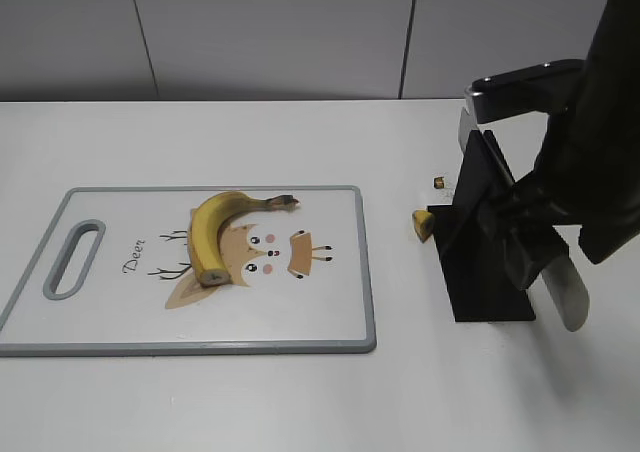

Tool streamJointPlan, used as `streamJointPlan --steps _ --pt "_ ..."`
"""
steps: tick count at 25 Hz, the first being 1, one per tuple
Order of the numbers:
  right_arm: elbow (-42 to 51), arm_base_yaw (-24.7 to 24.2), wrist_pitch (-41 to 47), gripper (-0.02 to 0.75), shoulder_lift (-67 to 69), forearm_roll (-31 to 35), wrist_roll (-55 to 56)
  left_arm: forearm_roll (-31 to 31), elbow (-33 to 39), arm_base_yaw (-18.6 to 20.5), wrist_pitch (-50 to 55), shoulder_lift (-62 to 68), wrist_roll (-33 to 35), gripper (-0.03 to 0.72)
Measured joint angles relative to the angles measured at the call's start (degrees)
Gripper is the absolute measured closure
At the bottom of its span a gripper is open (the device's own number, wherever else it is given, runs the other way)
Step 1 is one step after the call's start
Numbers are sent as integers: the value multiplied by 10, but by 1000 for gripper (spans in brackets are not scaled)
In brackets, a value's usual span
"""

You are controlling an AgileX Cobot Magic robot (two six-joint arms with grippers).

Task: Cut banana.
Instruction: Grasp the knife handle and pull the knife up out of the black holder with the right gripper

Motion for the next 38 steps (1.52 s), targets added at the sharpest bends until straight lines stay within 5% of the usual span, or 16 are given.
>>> streamJointPlan --steps 11,27,38 --pt "0 0 -4 262 62 2 29 0 0 0 0 0 0 111" --pt "0 -2 0 564 63 1 91 0 0 0 0 0 0 112" --pt "0 -3 1 571 63 0 104 0 0 0 0 0 0 112"
